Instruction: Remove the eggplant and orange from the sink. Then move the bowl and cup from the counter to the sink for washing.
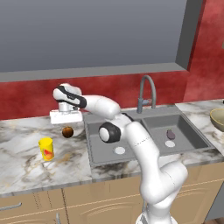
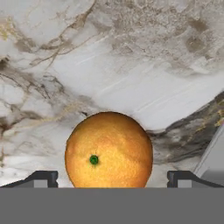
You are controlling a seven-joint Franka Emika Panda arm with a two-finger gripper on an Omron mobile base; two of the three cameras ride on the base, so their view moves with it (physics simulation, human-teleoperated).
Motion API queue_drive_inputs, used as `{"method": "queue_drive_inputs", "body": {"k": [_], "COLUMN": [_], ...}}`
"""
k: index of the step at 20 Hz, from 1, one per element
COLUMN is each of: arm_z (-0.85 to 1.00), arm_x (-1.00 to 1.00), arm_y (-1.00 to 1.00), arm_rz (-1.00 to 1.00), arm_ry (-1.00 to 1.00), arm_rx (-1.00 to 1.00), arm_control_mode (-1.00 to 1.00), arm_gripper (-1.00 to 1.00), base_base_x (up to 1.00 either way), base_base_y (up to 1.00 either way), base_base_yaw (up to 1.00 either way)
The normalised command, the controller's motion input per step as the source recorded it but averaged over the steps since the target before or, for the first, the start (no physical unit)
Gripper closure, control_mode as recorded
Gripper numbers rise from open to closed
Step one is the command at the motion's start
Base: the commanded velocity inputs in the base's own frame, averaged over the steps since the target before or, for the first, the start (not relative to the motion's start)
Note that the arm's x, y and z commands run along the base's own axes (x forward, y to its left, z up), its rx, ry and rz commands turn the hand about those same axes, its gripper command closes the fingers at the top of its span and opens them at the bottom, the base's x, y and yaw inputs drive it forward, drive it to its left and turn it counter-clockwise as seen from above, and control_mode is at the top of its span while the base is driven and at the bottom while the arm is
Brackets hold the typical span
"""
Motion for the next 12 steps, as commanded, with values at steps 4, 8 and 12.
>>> {"method": "queue_drive_inputs", "body": {"k": [4,8,12], "arm_z": [0.24,0.20,0.18], "arm_x": [-0.15,-0.17,-0.17], "arm_y": [-0.07,-0.12,-0.20], "arm_rz": [0.00,0.00,0.00], "arm_ry": [-0.13,-0.14,-0.06], "arm_rx": [0.00,0.00,0.00], "arm_control_mode": [-1.00,-1.00,-1.00], "arm_gripper": [-1.00,-1.00,-1.00], "base_base_x": [0.00,0.00,0.00], "base_base_y": [0.00,0.00,0.00], "base_base_yaw": [0.00,0.00,0.00]}}
